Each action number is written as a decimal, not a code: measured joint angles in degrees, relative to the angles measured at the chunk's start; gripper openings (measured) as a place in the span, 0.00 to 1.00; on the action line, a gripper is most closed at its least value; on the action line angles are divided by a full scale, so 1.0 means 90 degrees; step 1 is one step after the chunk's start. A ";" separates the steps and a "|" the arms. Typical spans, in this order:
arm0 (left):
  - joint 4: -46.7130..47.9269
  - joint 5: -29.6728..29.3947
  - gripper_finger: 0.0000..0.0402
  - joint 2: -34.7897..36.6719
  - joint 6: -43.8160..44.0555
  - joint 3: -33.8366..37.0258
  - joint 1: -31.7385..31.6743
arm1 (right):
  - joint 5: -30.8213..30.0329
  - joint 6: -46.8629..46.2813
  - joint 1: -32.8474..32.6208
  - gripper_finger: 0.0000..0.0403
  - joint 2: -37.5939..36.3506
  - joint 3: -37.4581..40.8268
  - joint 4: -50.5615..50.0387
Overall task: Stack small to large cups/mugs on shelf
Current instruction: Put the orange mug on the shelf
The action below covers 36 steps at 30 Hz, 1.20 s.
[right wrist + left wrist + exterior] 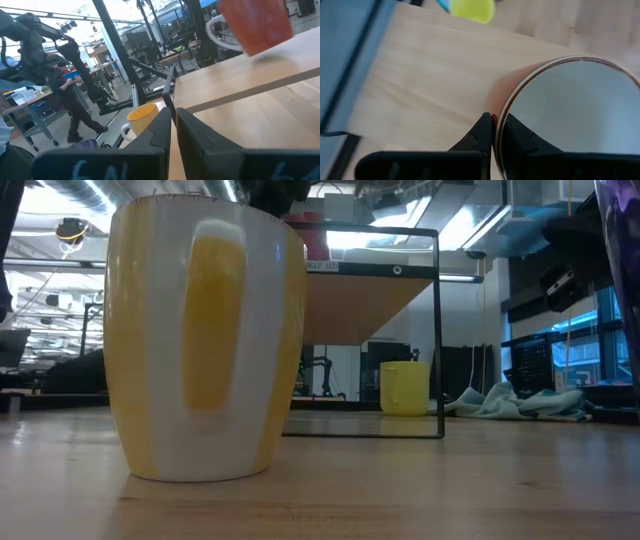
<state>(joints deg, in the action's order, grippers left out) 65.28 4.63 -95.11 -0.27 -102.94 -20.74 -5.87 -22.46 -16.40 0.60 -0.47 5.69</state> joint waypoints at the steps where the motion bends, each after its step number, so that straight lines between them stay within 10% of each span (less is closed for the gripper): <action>1: 0.0066 0.0099 0.04 0.0013 0.0007 0.0000 0.0062 | 0.0000 0.0000 0.0000 0.08 0.0001 0.0000 0.0000; 36: 0.0053 -0.0285 0.08 0.0060 0.0011 -0.0010 0.0990 | -0.0002 -0.0482 0.0000 0.08 0.0005 0.0000 -0.0030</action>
<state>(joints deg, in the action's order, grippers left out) 65.76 2.07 -94.56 -0.16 -103.02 -11.84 -5.89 -26.80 -16.40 0.64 -0.47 5.42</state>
